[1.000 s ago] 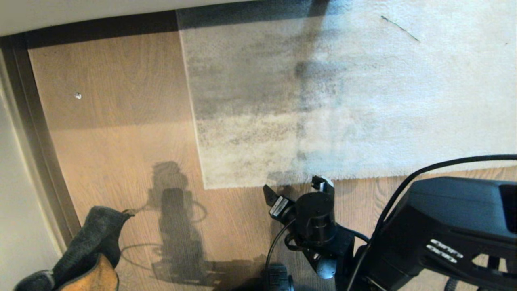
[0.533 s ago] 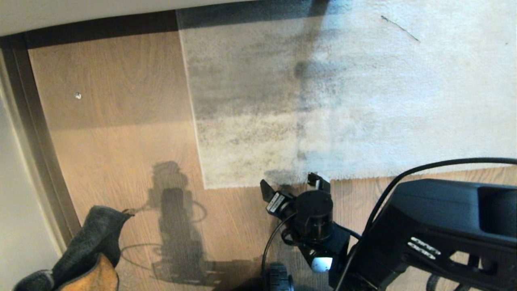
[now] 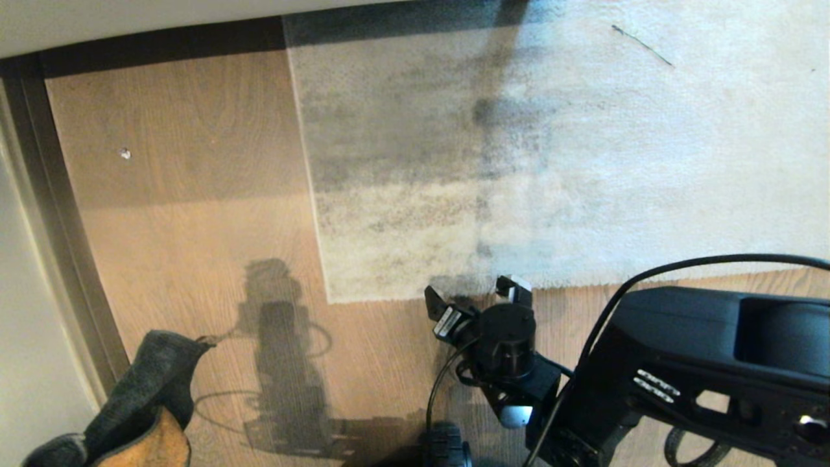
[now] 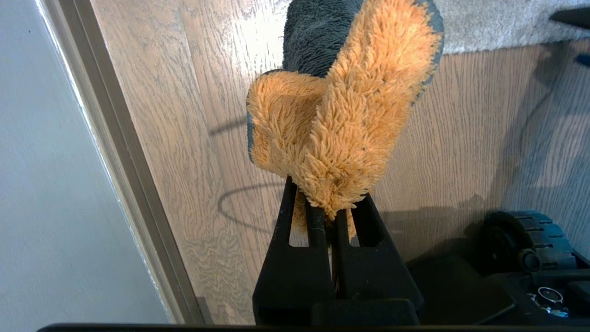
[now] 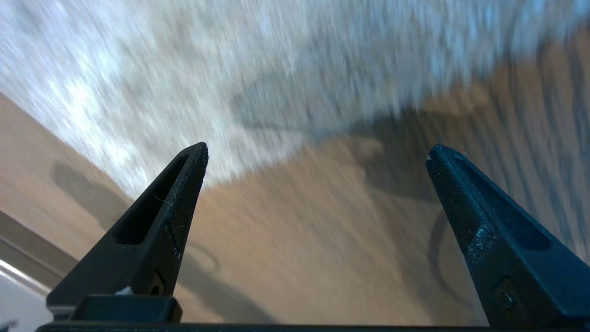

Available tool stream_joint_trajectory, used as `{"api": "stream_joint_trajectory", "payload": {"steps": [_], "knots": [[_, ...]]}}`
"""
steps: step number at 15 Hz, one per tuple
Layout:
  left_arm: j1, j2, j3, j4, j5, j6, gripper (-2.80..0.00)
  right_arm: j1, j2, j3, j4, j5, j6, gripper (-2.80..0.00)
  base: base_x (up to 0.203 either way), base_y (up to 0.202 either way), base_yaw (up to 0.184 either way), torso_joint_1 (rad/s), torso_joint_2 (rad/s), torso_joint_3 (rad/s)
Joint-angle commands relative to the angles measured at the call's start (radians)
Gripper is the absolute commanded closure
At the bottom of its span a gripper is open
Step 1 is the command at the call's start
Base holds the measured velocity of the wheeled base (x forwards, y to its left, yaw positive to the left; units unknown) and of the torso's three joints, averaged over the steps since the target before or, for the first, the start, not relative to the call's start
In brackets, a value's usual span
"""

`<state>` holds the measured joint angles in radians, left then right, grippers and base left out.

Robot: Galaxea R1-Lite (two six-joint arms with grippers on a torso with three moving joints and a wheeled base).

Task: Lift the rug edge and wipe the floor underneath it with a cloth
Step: Wipe the floor under the carpet with a rag, then lift up the carpet

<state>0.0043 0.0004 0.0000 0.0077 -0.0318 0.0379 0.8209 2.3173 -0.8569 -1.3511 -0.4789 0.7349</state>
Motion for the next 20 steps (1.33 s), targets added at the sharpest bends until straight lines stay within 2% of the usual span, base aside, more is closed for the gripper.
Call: {"api": "stream_joint_trajectory", "payload": {"steps": [1, 4, 11, 17, 20], "knots": [[0.000, 0.000, 0.000, 0.000, 0.000, 0.000, 0.00, -0.011, 0.007, -0.008, -0.017, -0.003, -0.006, -2.80, 0.000, 0.000, 0.000, 0.000, 0.00, 0.000], [0.000, 0.000, 0.000, 0.000, 0.000, 0.000, 0.00, -0.024, -0.007, -0.048, -0.055, -0.003, -0.034, -2.80, 0.000, 0.000, 0.000, 0.000, 0.00, 0.000], [0.000, 0.000, 0.000, 0.000, 0.000, 0.000, 0.00, -0.030, -0.151, -0.037, -0.059, 0.002, -0.108, -2.80, 0.000, 0.000, 0.000, 0.000, 0.00, 0.000], [0.000, 0.000, 0.000, 0.000, 0.000, 0.000, 0.00, -0.040, -0.291, -0.017, -0.052, 0.016, -0.214, -2.80, 0.000, 0.000, 0.000, 0.000, 0.00, 0.000], [0.000, 0.000, 0.000, 0.000, 0.001, 0.000, 0.00, -0.078, -0.326, -0.013, -0.051, 0.047, -0.275, -2.80, 0.000, 0.000, 0.000, 0.000, 0.00, 0.000]]}}
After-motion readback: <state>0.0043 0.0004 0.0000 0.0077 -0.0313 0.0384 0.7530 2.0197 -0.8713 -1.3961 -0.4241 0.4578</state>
